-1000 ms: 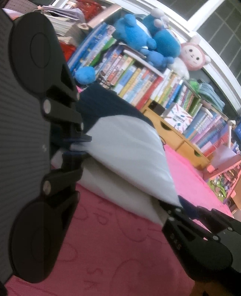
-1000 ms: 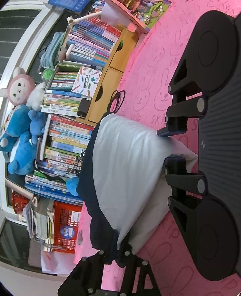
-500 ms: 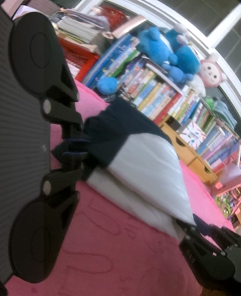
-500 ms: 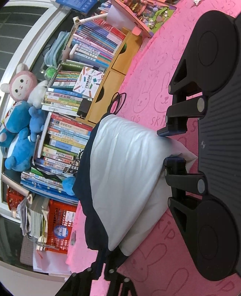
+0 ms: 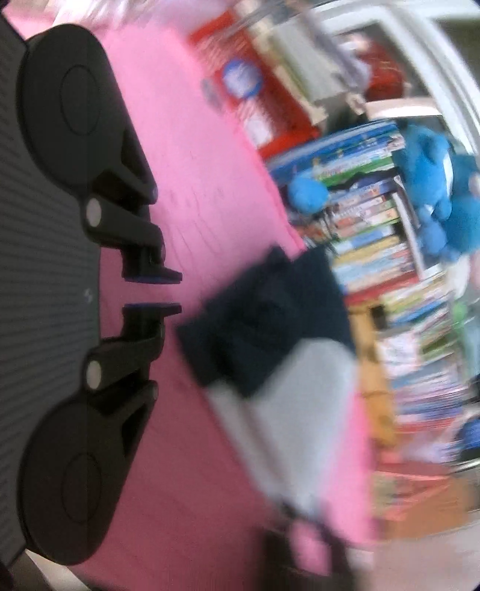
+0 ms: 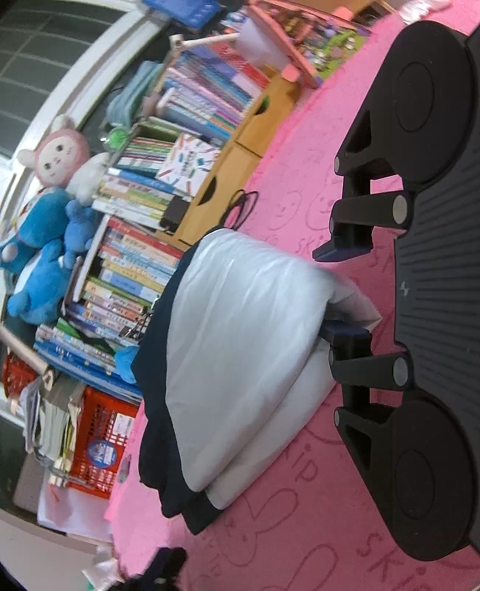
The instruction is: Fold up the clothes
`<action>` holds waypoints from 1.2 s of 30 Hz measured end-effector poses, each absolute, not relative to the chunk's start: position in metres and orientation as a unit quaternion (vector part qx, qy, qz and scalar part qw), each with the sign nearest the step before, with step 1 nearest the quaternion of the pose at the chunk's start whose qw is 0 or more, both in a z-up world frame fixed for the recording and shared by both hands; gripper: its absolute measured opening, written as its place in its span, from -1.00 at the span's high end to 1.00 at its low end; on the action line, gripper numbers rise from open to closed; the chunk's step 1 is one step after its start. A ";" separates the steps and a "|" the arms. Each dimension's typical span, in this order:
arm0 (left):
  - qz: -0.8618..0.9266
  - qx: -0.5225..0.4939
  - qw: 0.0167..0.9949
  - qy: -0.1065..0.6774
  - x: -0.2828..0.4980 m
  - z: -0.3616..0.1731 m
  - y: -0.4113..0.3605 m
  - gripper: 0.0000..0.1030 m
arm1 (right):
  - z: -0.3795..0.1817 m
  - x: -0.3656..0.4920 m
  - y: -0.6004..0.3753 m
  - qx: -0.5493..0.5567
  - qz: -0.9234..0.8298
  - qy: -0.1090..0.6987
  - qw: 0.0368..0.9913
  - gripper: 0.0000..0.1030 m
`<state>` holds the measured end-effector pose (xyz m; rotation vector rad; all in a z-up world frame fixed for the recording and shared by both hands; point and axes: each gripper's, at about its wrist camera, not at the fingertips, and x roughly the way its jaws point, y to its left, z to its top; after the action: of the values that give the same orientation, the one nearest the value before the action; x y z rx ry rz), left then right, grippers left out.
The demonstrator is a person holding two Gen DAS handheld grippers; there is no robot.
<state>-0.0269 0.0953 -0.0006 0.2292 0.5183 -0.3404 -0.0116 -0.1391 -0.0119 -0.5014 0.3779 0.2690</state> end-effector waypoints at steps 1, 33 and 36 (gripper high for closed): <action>-0.190 0.054 0.946 0.258 -0.025 0.005 0.099 0.73 | -0.013 -0.013 -0.135 -0.257 0.130 0.176 0.941 0.30; -0.143 -0.300 0.889 0.314 0.041 -0.032 0.153 0.89 | -0.021 -0.017 -0.131 -0.312 0.114 0.150 0.931 -0.21; -0.148 -0.297 0.888 0.317 0.040 -0.032 0.153 0.88 | -0.014 -0.011 -0.147 -0.254 0.137 0.189 0.938 0.33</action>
<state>0.0402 0.1527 -0.0320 -0.6175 0.6594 -0.3074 -0.0109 -0.1474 -0.0145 -0.5190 0.3868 0.2799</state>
